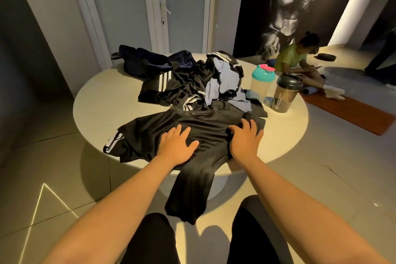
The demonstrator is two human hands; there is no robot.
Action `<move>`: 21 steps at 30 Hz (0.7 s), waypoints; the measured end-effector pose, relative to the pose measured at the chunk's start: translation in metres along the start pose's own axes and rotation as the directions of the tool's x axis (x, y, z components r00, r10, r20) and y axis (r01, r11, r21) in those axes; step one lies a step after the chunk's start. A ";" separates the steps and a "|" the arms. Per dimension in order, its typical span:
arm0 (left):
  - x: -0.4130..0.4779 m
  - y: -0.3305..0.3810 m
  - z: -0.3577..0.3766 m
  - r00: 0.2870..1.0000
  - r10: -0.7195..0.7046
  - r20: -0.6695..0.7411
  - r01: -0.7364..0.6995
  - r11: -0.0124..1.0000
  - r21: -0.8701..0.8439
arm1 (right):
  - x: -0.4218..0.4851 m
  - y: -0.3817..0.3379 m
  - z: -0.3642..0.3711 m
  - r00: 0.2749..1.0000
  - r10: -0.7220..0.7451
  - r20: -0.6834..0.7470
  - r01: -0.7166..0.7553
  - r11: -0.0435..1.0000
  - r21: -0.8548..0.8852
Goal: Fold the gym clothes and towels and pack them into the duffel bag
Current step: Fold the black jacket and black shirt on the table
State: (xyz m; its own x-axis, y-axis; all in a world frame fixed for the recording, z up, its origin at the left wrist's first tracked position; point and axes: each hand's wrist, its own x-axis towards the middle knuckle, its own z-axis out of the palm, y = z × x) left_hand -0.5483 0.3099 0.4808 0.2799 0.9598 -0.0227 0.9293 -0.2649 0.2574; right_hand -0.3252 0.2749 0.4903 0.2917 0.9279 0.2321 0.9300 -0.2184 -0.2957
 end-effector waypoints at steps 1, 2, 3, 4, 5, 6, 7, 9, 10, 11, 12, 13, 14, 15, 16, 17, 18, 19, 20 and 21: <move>0.000 -0.003 0.001 0.999 0.015 -0.038 -0.016 1.000 -0.025 | -0.004 0.000 -0.001 0.997 -0.025 -0.076 0.025 1.000 -0.008; -0.002 -0.004 0.001 0.995 0.035 -0.098 -0.039 0.998 -0.042 | -0.010 -0.004 -0.002 0.986 -0.077 -0.147 0.077 0.997 -0.008; -0.003 -0.004 0.001 0.981 0.067 -0.182 -0.074 0.997 -0.033 | -0.018 -0.012 -0.003 0.978 -0.113 -0.177 0.116 0.993 0.003; -0.006 -0.002 -0.001 0.957 0.109 -0.269 -0.112 0.994 0.005 | -0.027 -0.021 -0.004 0.985 -0.119 -0.125 0.123 0.992 0.023; -0.008 0.000 -0.002 0.929 0.150 -0.338 -0.139 0.989 0.054 | -0.034 -0.029 -0.003 0.993 -0.120 -0.020 0.121 0.992 0.043; -0.011 0.001 -0.003 0.911 0.180 -0.371 -0.158 0.984 0.088 | -0.041 -0.033 -0.001 0.987 -0.129 0.093 0.125 0.991 0.048; -0.014 0.003 -0.004 0.914 0.188 -0.361 -0.167 0.982 0.087 | -0.046 -0.033 0.003 0.974 -0.159 0.161 0.151 0.987 0.061; -0.023 0.006 -0.002 0.950 0.156 -0.272 -0.150 0.988 0.042 | -0.050 -0.024 0.003 0.961 -0.236 0.142 0.207 0.959 0.196; -0.028 0.008 0.000 0.963 0.138 -0.232 -0.132 0.990 0.043 | -0.050 -0.019 0.001 0.959 -0.258 0.120 0.217 0.936 0.277; -0.033 0.011 0.003 0.971 0.124 -0.204 -0.114 0.992 0.060 | -0.052 -0.015 -0.004 0.961 -0.256 0.106 0.206 0.915 0.346; -0.037 0.014 0.005 0.977 0.112 -0.180 -0.100 0.992 0.074 | -0.053 -0.011 -0.008 0.968 -0.234 0.089 0.179 0.896 0.406; -0.039 0.017 0.008 0.983 0.102 -0.150 -0.091 0.993 0.077 | -0.053 -0.005 -0.011 0.980 -0.189 0.061 0.144 0.888 0.436; -0.041 0.019 0.010 0.988 0.096 -0.120 -0.088 0.994 0.068 | -0.051 0.002 -0.013 0.992 -0.120 0.027 0.097 0.894 0.437; -0.041 0.019 0.011 0.991 0.097 -0.093 -0.092 0.994 0.053 | -0.050 0.012 -0.013 0.999 -0.041 -0.007 0.041 0.916 0.398; -0.040 0.018 0.011 0.991 0.108 -0.074 -0.106 0.994 0.037 | -0.049 0.021 -0.012 0.999 0.028 -0.024 -0.020 0.952 0.306; -0.038 0.015 0.011 0.990 0.131 -0.061 -0.130 0.991 0.020 | -0.050 0.027 -0.011 0.996 0.080 -0.027 -0.075 0.985 0.153; -0.038 0.011 0.009 0.984 0.168 -0.054 -0.168 0.986 0.003 | -0.052 0.029 -0.010 0.993 0.113 -0.032 -0.113 0.994 0.010; -0.038 0.007 0.009 0.975 0.215 -0.050 -0.216 0.976 -0.010 | -0.055 0.028 -0.011 0.990 0.128 -0.059 -0.131 0.990 -0.054; -0.040 0.003 0.007 0.962 0.269 -0.048 -0.270 0.963 -0.021 | -0.058 0.022 -0.011 0.989 0.106 -0.101 -0.111 0.993 -0.048; -0.042 0.001 0.005 0.947 0.320 -0.038 -0.321 0.946 -0.035 | -0.061 0.013 -0.013 0.991 0.054 -0.121 -0.055 0.998 -0.001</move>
State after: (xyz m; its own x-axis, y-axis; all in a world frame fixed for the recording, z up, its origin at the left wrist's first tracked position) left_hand -0.5584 0.2686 0.4774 0.5529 0.8275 0.0979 0.7811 -0.5556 0.2851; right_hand -0.3281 0.2112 0.4842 0.3669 0.8711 0.3263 0.9128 -0.2696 -0.3066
